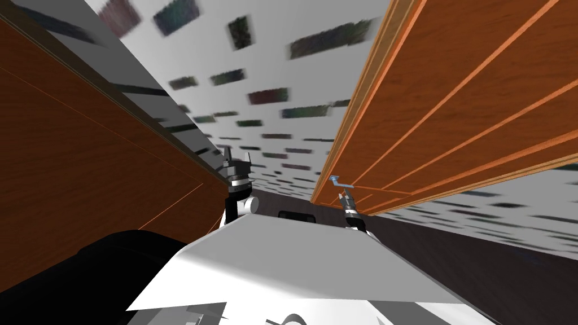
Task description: Pull the door open
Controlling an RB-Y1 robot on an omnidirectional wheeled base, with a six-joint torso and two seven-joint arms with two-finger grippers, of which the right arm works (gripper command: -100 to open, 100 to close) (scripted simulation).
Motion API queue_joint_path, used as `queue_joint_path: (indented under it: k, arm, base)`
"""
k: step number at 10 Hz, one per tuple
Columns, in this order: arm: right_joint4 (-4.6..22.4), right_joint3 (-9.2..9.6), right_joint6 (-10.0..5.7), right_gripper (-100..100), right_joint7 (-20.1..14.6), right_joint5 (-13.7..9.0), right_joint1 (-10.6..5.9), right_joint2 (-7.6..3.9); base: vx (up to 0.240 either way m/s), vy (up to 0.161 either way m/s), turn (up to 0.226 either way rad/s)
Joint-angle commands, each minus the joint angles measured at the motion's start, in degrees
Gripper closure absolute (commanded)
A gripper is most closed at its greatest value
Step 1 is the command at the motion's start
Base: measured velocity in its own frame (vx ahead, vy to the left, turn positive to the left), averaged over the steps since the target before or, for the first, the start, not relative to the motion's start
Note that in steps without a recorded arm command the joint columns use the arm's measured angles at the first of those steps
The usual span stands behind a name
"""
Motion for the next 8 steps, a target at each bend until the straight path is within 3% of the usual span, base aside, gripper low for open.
queue_joint_path:
  k: [1,4,5,6,8]
  arm:
    - [2.00,-1.33,-0.81,-100,0.19,-0.82,-0.53,-0.11]
    - [3.76,-2.97,-1.31,-100,0.31,-1.85,-0.92,-0.36]
    - [2.80,-2.62,-0.86,-100,0.41,-1.62,-0.57,-0.17]
    - [2.80,-2.62,-0.86,100,0.41,-1.62,-0.57,-0.17]
    - [2.80,-2.62,-0.86,100,0.41,-1.62,-0.57,-0.17]
  base:
    - [0.204,-0.024,0.209]
    - [0.149,-0.012,0.163]
    - [0.060,-0.014,0.037]
    - [-0.006,0.003,-0.032]
    - [-0.021,0.005,-0.001]
